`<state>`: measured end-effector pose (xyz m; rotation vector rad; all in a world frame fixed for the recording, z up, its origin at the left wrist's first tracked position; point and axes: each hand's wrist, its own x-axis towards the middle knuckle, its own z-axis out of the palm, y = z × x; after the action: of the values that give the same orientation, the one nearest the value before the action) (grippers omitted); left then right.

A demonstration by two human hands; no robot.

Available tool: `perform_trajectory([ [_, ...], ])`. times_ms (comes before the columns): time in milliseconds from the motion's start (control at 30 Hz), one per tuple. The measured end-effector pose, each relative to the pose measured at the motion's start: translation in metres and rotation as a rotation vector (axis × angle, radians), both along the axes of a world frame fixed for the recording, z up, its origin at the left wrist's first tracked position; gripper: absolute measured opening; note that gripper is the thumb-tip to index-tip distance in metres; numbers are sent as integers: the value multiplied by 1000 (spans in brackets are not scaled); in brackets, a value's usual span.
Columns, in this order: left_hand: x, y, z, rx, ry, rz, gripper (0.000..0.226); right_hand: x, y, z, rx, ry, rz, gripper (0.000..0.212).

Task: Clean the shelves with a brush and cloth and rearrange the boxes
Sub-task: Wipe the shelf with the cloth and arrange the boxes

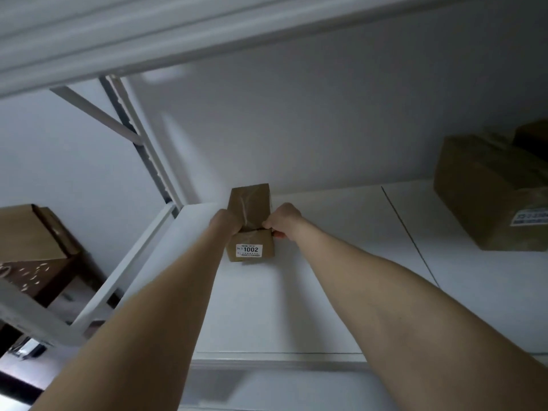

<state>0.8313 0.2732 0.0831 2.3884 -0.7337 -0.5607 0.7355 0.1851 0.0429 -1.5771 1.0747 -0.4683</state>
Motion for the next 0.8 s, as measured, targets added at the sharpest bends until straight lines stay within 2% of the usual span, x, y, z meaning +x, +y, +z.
perform_trajectory([
  [300,49,-4,-11,89,-28,-121,41,42,11,-11,-52,87,-43,15],
  [400,54,-9,-17,109,-26,-146,41,44,10,-12,-55,102,-47,4],
  [467,56,-13,-19,131,-21,-160,40,45,9,-10,-36,93,-22,9],
  [533,52,-17,-17,199,-99,-181,40,44,9,-7,-61,128,28,18],
  [600,48,-25,-12,263,-277,-206,45,39,6,-4,-138,182,47,20],
  [700,29,-46,4,192,-352,-222,45,18,-5,14,-257,256,23,24],
  [800,-7,-70,18,66,-313,-225,39,-19,-19,34,-393,281,-64,31],
])
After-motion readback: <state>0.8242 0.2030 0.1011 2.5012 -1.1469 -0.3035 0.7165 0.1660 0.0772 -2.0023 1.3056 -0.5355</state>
